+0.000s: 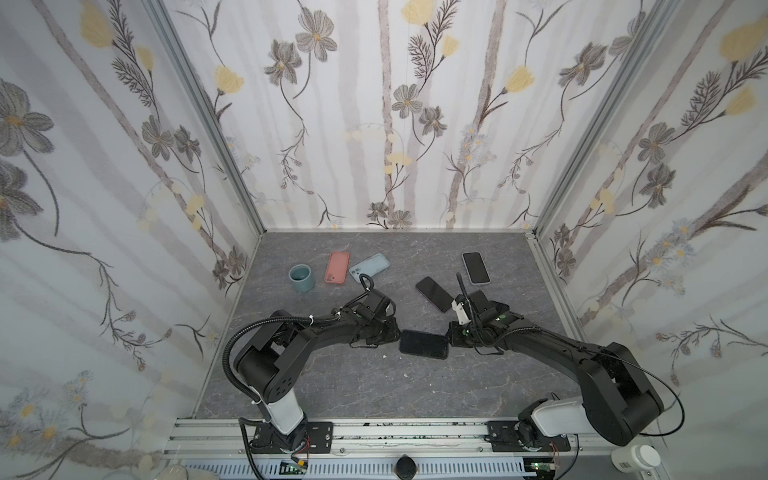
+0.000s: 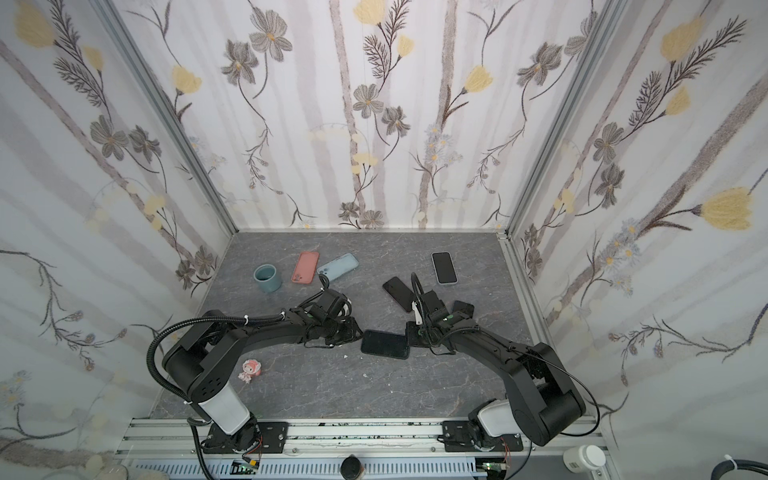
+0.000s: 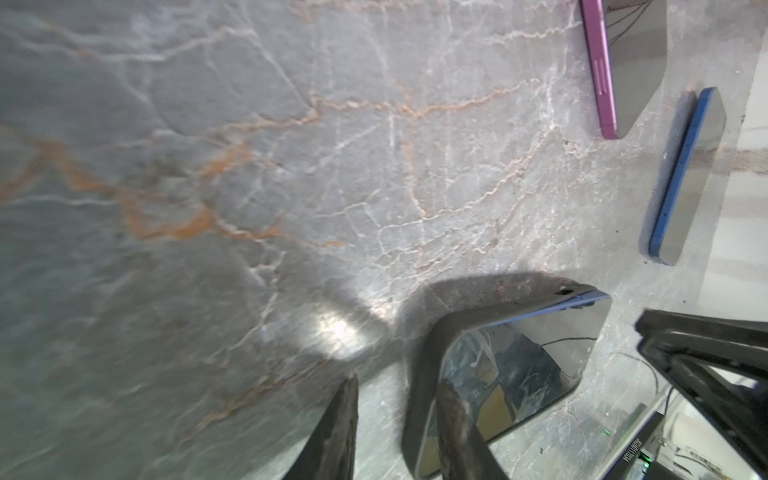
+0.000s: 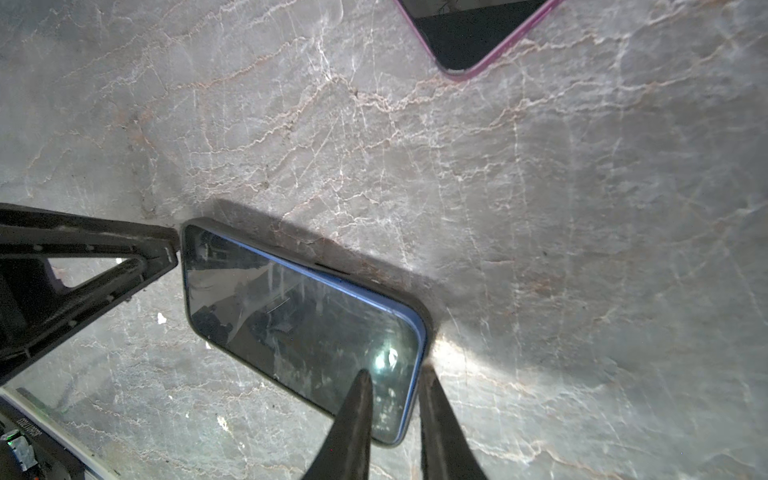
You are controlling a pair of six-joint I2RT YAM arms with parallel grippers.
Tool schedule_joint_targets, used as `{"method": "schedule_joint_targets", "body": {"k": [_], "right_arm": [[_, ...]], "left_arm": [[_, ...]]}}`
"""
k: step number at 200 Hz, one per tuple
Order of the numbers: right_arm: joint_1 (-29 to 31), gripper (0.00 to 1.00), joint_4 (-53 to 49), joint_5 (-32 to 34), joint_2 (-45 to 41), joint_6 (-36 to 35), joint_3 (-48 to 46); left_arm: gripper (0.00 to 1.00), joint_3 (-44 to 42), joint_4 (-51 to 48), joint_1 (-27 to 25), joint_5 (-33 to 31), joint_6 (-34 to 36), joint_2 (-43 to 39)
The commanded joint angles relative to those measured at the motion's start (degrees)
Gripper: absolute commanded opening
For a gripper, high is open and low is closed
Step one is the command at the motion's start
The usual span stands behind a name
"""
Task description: Put the phone into the phone case
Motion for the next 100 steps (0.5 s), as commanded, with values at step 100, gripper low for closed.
{"method": "schedule_joint_targets", "body": {"k": [100], "right_arm": [[-0.1, 0.16, 1.42, -1.13, 3.7, -1.61, -0.86]], "left_arm": [[0.32, 0.75, -0.11, -0.59, 1.6, -1.17, 1.75]]}}
